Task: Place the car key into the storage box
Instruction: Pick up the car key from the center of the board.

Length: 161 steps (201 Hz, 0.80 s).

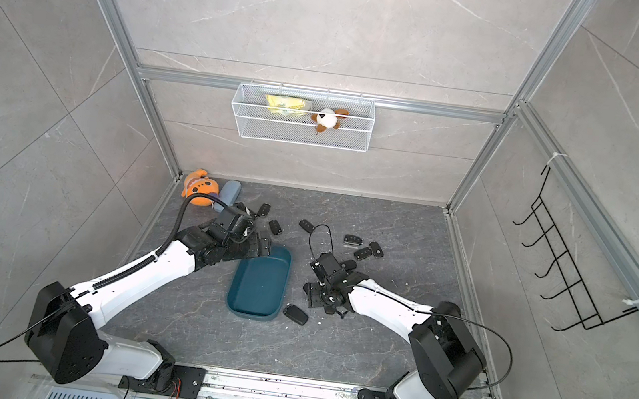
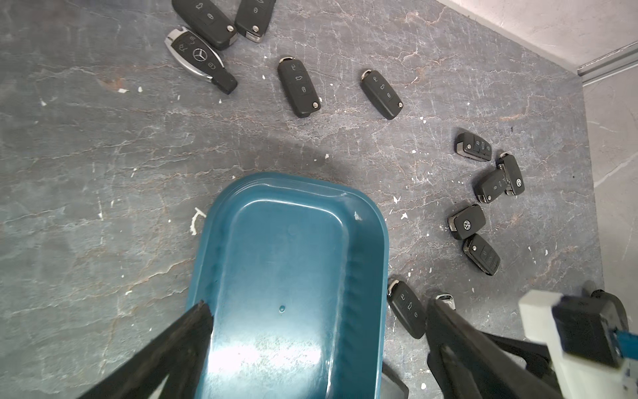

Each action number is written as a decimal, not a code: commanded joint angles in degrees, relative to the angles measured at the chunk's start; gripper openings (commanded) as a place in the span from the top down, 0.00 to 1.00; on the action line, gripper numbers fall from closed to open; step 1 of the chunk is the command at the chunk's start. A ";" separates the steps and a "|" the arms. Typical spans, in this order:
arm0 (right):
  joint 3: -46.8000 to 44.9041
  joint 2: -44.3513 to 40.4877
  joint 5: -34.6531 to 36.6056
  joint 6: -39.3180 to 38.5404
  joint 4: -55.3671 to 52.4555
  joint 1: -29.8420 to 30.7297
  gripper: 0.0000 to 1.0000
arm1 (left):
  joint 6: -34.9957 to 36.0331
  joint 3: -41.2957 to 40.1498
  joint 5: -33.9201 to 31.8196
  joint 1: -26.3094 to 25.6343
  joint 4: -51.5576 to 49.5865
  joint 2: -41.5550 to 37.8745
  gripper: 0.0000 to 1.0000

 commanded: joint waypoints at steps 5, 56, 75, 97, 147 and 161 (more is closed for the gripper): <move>3.76 3.66 0.97 -1.92 -0.21 0.53 0.35 | -1.42 -1.74 -3.20 0.10 -1.23 -3.84 0.00; 8.80 10.64 0.99 -4.38 -1.16 0.68 0.41 | -1.03 -5.77 -5.75 0.11 -0.96 -9.24 0.00; 9.36 12.22 0.88 -4.68 -1.08 0.65 0.43 | -0.80 -6.54 -6.12 0.15 -1.21 -10.50 0.00; 9.46 13.63 0.99 -4.68 -1.08 0.65 0.48 | -0.14 -6.54 -6.49 0.11 -2.23 -11.37 0.00; 9.28 14.30 1.47 -3.32 -1.26 0.97 0.72 | 1.60 -6.09 -5.97 0.16 -2.55 -11.62 0.00; 9.69 13.73 1.89 -2.69 -1.77 1.14 0.73 | 2.15 -5.74 -5.10 0.19 -2.35 -11.34 0.00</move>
